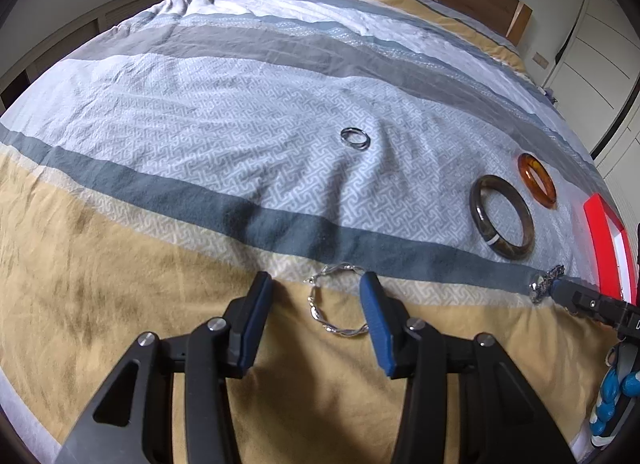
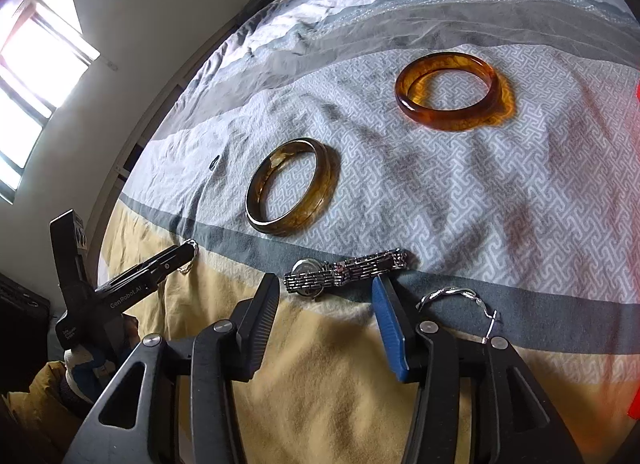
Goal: Organize jewelry
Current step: 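Grasp the twisted silver hoop with the left tool while the right tool grasps the silver link watch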
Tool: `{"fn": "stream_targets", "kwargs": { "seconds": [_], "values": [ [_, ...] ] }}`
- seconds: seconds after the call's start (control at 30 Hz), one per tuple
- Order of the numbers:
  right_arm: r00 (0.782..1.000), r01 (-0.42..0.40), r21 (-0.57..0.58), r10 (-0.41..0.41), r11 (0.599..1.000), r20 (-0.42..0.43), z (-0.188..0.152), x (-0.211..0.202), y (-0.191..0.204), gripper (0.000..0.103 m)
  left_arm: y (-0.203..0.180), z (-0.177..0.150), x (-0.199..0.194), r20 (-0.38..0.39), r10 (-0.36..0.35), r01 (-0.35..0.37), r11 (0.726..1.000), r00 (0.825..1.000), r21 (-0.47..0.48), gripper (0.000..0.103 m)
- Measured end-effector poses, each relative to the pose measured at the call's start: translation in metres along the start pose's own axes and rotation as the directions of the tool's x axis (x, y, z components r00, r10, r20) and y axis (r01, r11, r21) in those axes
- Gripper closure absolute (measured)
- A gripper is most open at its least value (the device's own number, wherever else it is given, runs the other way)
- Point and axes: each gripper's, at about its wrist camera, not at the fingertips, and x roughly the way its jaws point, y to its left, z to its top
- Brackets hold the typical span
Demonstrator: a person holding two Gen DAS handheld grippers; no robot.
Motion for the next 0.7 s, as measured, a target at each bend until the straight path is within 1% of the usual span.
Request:
{"fn": "stream_targets", "kwargs": {
  "seconds": [0.1, 0.3, 0.37, 0.47, 0.57, 0.6, 0.63, 0.7],
  "values": [
    [1.000, -0.003, 0.002, 0.003, 1.000, 0.008, 0.005, 0.004, 0.000, 0.053, 0.001, 0.001, 0.005, 0.001, 0.001, -0.001, 1.000, 1.000, -0.001, 0.059],
    [1.000, 0.020, -0.018, -0.019, 1.000, 0.021, 0.010, 0.011, 0.001, 0.055, -0.006, -0.001, 0.008, 0.014, 0.033, -0.034, 0.999, 0.999, 0.037, 0.059],
    [0.999, 0.033, -0.028, -0.033, 0.999, 0.024, 0.011, 0.013, 0.002, 0.057, -0.006, -0.002, 0.008, 0.017, 0.036, -0.037, 0.998, 0.999, 0.044, 0.060],
    [0.998, 0.058, -0.043, -0.057, 0.997, 0.025, 0.013, 0.016, 0.001, 0.067, -0.009, -0.002, 0.009, 0.020, 0.051, -0.052, 0.997, 0.999, 0.059, 0.062],
    [0.998, 0.062, -0.045, -0.061, 0.997, 0.020, 0.013, 0.019, -0.004, 0.076, -0.009, -0.003, 0.008, 0.022, 0.065, -0.066, 0.996, 0.998, 0.064, 0.074],
    [0.998, 0.066, -0.051, -0.065, 0.997, 0.018, 0.013, 0.019, -0.005, 0.082, -0.009, -0.003, 0.008, 0.023, 0.068, -0.070, 0.996, 0.997, 0.063, 0.079],
    [0.997, 0.072, -0.055, -0.071, 0.996, 0.011, 0.012, 0.019, -0.005, 0.084, -0.009, -0.003, 0.008, 0.025, 0.071, -0.073, 0.995, 0.997, 0.064, 0.087],
    [0.998, 0.065, -0.062, -0.065, 0.996, 0.001, 0.009, 0.018, -0.006, 0.086, -0.009, -0.003, 0.007, 0.026, 0.074, -0.076, 0.995, 0.997, 0.070, 0.093]
  ]
}}
